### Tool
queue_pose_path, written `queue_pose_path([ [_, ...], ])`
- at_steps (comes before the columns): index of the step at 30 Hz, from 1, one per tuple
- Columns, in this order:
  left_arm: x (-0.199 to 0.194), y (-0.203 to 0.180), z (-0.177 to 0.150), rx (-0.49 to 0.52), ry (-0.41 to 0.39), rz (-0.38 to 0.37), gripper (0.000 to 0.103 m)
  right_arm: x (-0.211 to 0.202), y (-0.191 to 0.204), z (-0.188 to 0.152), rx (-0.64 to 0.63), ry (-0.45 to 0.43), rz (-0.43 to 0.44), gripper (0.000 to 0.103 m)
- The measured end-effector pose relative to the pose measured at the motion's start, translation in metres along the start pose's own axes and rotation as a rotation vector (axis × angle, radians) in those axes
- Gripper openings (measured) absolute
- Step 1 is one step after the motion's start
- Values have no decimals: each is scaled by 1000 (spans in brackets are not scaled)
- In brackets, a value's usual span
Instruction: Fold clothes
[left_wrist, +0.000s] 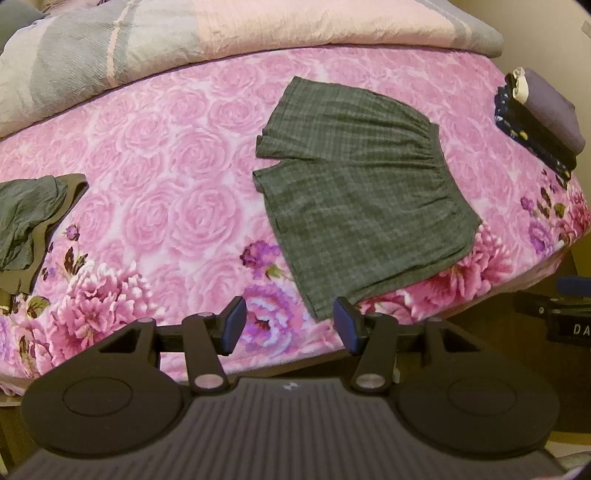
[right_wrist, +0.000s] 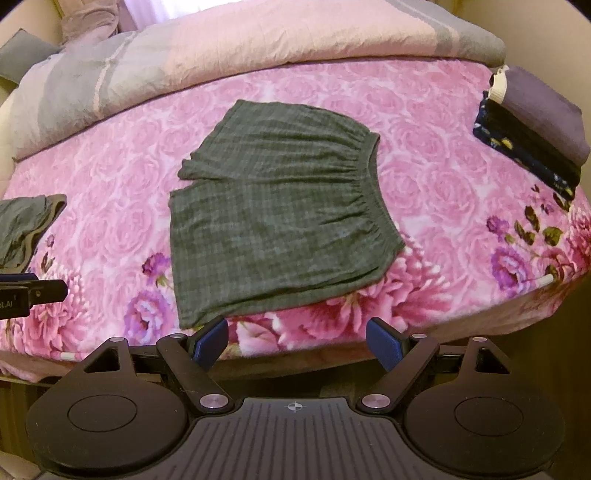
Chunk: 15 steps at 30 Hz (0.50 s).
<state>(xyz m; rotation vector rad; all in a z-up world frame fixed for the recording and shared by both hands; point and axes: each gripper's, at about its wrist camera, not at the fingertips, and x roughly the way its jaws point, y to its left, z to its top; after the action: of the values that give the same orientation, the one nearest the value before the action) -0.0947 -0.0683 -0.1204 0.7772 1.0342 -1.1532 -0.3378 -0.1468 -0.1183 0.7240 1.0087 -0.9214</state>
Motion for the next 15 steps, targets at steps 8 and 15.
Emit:
queue_pose_path([
  [8,0,16,-9,37,38,-3,48,3,19,-6,19,40,-8,84],
  [15,-2,33,-9,19,48,-3,51,3,39,-1,5,53,-11,84],
])
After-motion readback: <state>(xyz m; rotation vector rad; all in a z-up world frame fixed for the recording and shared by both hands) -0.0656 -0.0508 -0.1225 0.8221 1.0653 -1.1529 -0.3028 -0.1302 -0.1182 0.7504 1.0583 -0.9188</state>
